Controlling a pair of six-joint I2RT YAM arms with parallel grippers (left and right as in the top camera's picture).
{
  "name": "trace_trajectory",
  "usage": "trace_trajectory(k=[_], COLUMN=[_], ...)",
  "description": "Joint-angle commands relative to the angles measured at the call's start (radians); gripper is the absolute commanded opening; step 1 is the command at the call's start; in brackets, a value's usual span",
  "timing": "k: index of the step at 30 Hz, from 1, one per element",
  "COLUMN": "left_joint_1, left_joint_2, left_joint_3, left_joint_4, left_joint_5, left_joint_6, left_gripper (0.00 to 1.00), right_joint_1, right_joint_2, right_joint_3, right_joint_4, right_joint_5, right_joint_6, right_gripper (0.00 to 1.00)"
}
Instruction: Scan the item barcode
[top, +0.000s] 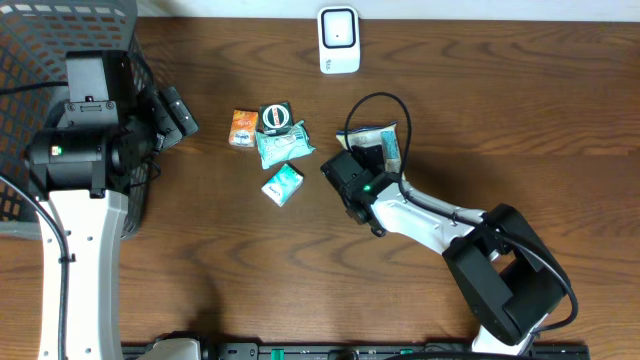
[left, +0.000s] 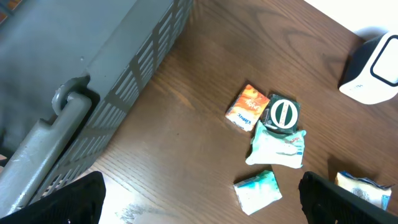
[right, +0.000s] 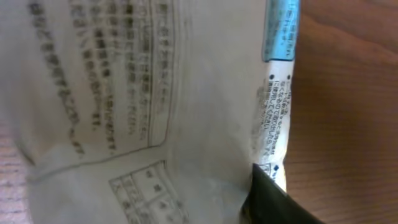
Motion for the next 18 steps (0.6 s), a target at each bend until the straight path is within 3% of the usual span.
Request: trace_trajectory(k=[1,7,12,18], left_joint_1=[0.004,0.004,0.004,0.004], left_joint_2=[-0.006,-0.006,-0.006,-0.006], left_joint_3=[0.0,0.0,0.0,0.0], left_joint_4=[-0.002,-0.002,-0.002,-0.002], left_joint_5=[-0.005,-0.005,-0.005,-0.005], left_joint_6=[-0.009,-0.009,-0.009,-0.009], left_gripper=[0.98,0.98,0.98,0.98], right_joint_1=[-0.006,-0.038,-0.114,-0.251], right_joint_2=[0.013,-0.032,-0.071,-0.065], right_joint_3=[0.012,0.162,0.288,0.271], right_joint_4=[-0.019,-0.114,-0.18,-0.174], right_joint_5=[-0.097,-0.293,-0.733,-1.24], right_joint_6=[-0.051,-0.098,-0.236,-0.282], right_gripper=[0.23,0.12,0.07,0.07])
